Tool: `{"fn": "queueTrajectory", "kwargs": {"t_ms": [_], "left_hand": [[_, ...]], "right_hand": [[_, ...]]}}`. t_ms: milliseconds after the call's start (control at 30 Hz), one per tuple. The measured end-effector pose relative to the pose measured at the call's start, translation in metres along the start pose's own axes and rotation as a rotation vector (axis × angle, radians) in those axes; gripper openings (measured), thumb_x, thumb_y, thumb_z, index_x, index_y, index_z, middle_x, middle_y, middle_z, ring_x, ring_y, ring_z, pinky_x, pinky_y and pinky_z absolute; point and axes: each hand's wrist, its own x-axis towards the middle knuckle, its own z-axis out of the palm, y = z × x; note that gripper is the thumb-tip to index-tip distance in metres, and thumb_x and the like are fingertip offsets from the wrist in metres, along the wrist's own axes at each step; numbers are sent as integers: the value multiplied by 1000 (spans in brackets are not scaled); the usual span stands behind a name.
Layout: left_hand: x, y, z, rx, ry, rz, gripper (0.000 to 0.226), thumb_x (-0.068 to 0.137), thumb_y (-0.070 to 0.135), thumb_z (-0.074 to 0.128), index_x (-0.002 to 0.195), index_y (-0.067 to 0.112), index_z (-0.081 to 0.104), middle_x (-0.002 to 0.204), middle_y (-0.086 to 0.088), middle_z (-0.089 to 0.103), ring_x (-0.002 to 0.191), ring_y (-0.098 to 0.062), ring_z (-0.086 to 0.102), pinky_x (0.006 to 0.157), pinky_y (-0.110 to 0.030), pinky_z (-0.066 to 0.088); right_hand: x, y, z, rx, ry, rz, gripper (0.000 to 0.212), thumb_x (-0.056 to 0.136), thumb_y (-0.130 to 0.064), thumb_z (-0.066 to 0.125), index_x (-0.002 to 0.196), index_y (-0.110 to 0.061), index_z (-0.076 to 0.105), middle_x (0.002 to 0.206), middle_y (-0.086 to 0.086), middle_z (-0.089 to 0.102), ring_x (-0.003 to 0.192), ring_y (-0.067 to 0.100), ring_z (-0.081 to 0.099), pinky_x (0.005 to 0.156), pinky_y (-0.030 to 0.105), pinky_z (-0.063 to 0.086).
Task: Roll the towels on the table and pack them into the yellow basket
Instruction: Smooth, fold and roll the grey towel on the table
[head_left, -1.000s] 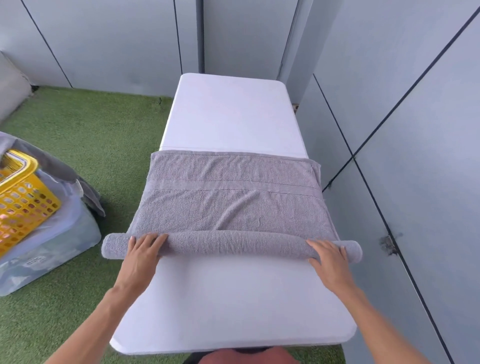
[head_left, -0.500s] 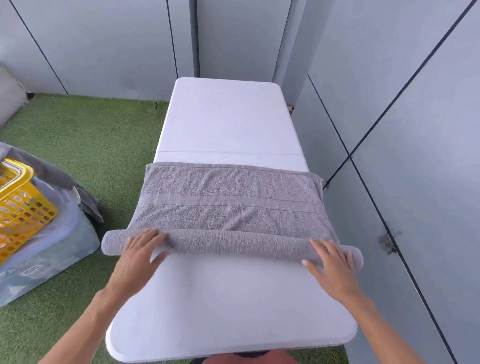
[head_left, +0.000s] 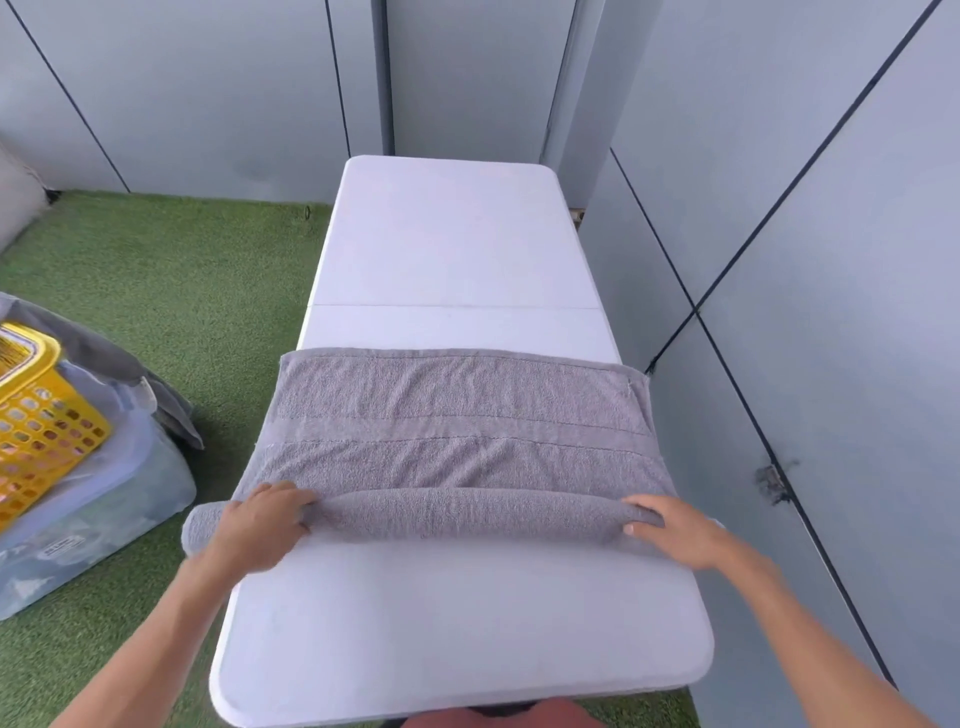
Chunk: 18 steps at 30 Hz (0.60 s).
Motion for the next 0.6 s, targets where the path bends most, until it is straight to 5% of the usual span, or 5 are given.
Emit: {"fn": "queueTrajectory", "kwargs": {"t_ms": [67, 167, 233, 400, 600], "left_hand": [[11, -4, -6, -193, -24, 22, 39, 92, 22, 57, 130, 25, 53, 132, 0, 53, 126, -24, 46, 103, -41, 38], [3, 5, 3, -255, 340, 19, 33, 92, 14, 54, 124, 23, 59, 122, 0, 57, 113, -29, 55, 102, -49, 36], [-8, 12, 16, -138, 470, 61, 37, 91, 21, 60, 127, 20, 57, 125, 1, 56, 118, -28, 53, 105, -55, 31], [-4, 12, 31, -39, 320, 91, 76, 71, 23, 81, 138, 14, 47, 130, -4, 54, 126, -29, 47, 104, -59, 32], [2, 17, 18, 29, 302, 41, 49, 78, 10, 72, 125, 18, 58, 113, 0, 62, 112, -28, 56, 101, -48, 36]], "right_hand": [[1, -1, 6, 19, 249, -27, 26, 90, -36, 61, 115, -39, 58, 118, -13, 59, 115, 11, 55, 95, 29, 39], [0, -6, 24, -61, 614, -100, 33, 91, -38, 56, 123, -28, 60, 126, -7, 57, 123, 18, 51, 104, 39, 32], [-4, -10, 37, -158, 548, -86, 47, 90, -48, 54, 134, -30, 51, 140, -9, 47, 136, 16, 36, 111, 44, 23], [-2, -16, 42, -252, 456, 3, 67, 87, -46, 61, 146, -31, 33, 146, -9, 37, 139, 15, 25, 112, 49, 14], [3, -30, 35, -342, 445, 63, 47, 90, -39, 59, 134, -29, 46, 133, -10, 48, 131, 17, 36, 108, 51, 24]]}}
